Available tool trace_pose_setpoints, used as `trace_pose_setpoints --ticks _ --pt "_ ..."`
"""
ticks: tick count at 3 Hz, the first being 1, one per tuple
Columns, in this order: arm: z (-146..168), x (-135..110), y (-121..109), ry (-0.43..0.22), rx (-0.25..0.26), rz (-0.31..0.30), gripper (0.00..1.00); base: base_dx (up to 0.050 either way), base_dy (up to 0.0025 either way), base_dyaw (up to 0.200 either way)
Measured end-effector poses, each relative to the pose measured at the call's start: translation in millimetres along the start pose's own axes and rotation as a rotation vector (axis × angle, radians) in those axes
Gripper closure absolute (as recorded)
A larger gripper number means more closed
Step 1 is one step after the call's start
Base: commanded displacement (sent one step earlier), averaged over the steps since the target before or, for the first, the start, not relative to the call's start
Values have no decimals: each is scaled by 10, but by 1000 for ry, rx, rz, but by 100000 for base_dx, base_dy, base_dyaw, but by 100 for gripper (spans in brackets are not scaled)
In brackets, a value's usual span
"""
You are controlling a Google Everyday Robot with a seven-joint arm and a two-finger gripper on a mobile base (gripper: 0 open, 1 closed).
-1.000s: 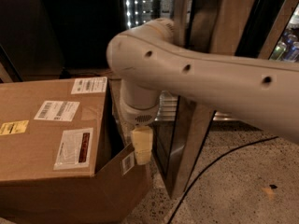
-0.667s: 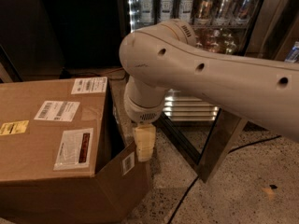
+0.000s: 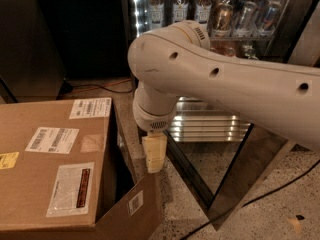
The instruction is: Close left fridge door
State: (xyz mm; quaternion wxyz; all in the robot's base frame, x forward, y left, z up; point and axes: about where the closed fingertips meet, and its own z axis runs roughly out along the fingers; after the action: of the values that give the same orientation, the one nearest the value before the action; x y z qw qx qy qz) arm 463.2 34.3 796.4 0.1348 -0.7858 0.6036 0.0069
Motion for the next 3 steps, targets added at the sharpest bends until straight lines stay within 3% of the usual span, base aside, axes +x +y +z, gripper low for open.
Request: trace_pose_setpoints --ticks 1,2,3 --pt "0 0 0 0 0 0 0 5 -6 -19934" --pt "0 0 0 0 0 0 0 3581 -242 -13901" --pt "0 0 0 0 0 0 0 4858 -5 115"
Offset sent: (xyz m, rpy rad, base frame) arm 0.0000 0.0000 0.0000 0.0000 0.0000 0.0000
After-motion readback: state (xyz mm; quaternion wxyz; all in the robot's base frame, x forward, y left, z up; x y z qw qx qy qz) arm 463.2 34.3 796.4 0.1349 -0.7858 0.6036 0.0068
